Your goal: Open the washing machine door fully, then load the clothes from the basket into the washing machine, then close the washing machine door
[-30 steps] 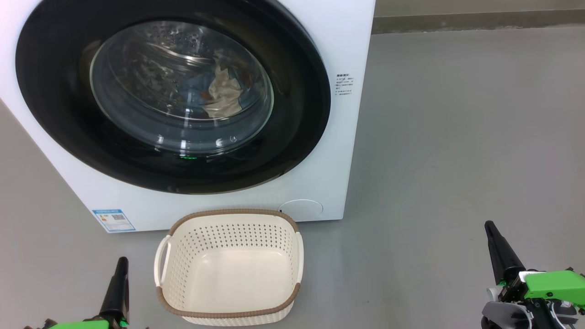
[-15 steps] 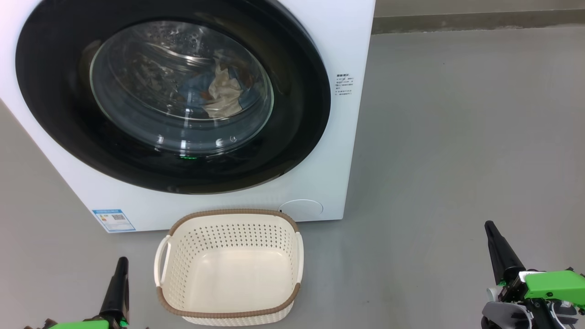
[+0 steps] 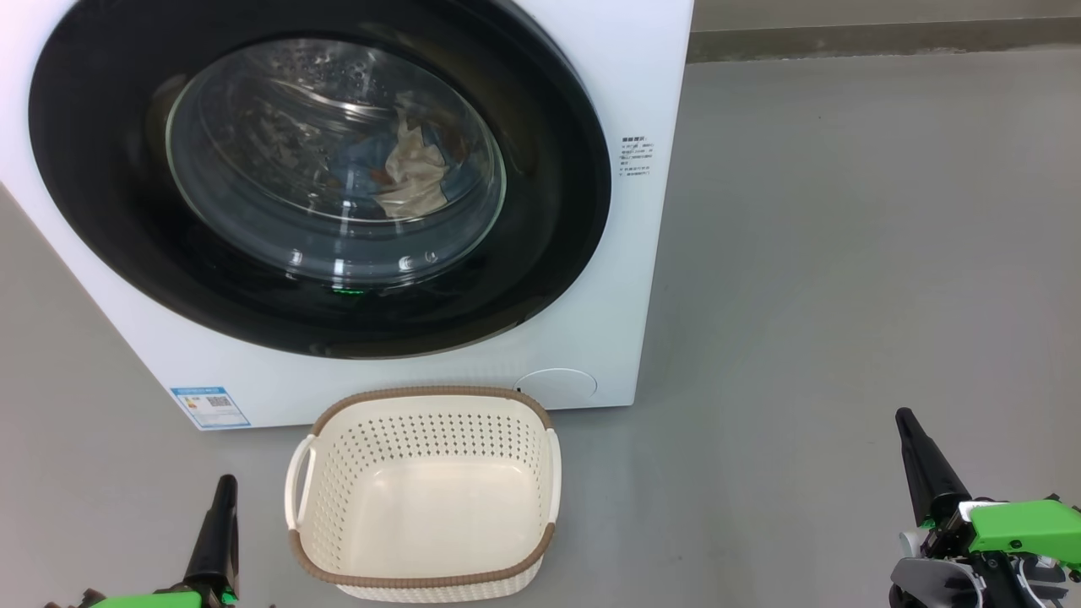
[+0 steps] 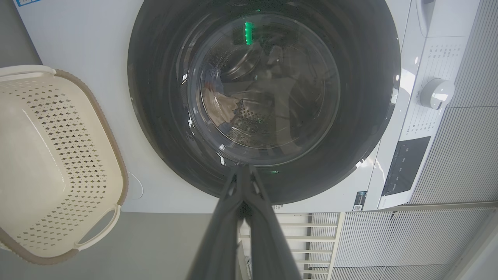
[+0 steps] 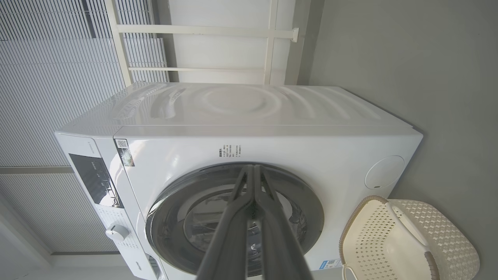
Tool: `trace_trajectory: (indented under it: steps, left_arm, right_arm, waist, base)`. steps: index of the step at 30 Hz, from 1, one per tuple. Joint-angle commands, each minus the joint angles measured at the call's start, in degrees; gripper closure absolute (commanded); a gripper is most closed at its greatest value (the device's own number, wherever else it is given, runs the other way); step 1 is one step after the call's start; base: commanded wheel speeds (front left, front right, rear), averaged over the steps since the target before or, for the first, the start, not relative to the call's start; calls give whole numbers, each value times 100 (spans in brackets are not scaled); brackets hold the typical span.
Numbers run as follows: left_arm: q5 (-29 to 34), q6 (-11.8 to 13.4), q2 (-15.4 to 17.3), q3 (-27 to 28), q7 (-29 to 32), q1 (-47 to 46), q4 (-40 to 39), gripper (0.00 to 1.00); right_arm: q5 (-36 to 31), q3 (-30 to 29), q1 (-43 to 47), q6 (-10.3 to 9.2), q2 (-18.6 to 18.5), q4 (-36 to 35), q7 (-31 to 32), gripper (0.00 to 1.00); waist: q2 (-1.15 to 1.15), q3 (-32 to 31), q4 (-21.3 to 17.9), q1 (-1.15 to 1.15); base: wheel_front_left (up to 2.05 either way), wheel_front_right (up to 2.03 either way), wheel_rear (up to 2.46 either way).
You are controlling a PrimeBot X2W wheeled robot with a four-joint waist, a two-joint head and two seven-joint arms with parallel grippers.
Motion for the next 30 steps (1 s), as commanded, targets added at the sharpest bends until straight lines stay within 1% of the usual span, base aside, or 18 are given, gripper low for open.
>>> trace_trajectory:
  steps: [1, 30]
  left_arm:
    - [-46, 3, 54, 152, 35, -243, -180, 100]
    - [-46, 3, 54, 152, 35, -242, -180, 100]
  right_arm:
    - [21, 103, -249, 1, -47, -169, 28, 100]
    - [20, 102, -249, 1, -47, -169, 29, 100]
  waist:
    - [0, 0, 0, 0]
    - [0, 0, 0, 0]
  base:
    - [0, 0, 0]
    - [0, 0, 0]
